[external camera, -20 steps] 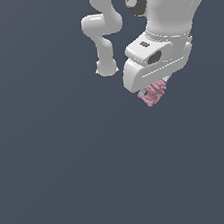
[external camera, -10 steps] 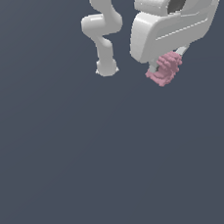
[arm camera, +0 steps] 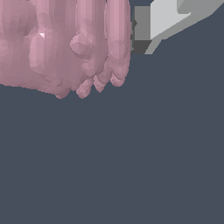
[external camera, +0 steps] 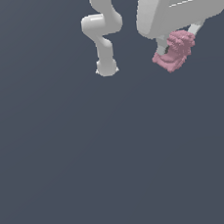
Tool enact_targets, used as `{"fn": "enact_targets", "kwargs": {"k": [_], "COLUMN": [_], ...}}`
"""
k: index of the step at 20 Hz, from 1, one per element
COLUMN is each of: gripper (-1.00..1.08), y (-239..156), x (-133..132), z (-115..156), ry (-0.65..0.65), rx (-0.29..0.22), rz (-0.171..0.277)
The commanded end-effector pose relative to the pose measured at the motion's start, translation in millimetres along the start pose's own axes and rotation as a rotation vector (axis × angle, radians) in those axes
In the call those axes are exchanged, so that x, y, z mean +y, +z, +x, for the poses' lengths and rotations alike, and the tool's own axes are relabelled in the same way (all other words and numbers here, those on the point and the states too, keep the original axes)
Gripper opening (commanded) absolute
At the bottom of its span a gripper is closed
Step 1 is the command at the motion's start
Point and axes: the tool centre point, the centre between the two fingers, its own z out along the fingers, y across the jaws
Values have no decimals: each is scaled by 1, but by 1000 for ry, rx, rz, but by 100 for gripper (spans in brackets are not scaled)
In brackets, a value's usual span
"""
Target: Pick up the object and move it to a goal position.
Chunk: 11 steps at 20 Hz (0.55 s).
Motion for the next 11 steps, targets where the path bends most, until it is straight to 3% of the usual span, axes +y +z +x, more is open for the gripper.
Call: {"fn": "enact_targets", "kwargs": {"k": [1, 11], "gripper": [-100, -100], "y": [-7, -15], "x": [0, -1], "z": [1, 4], "ry": [0, 0], "rx": [-1, -1], "rz": [0, 0]}}
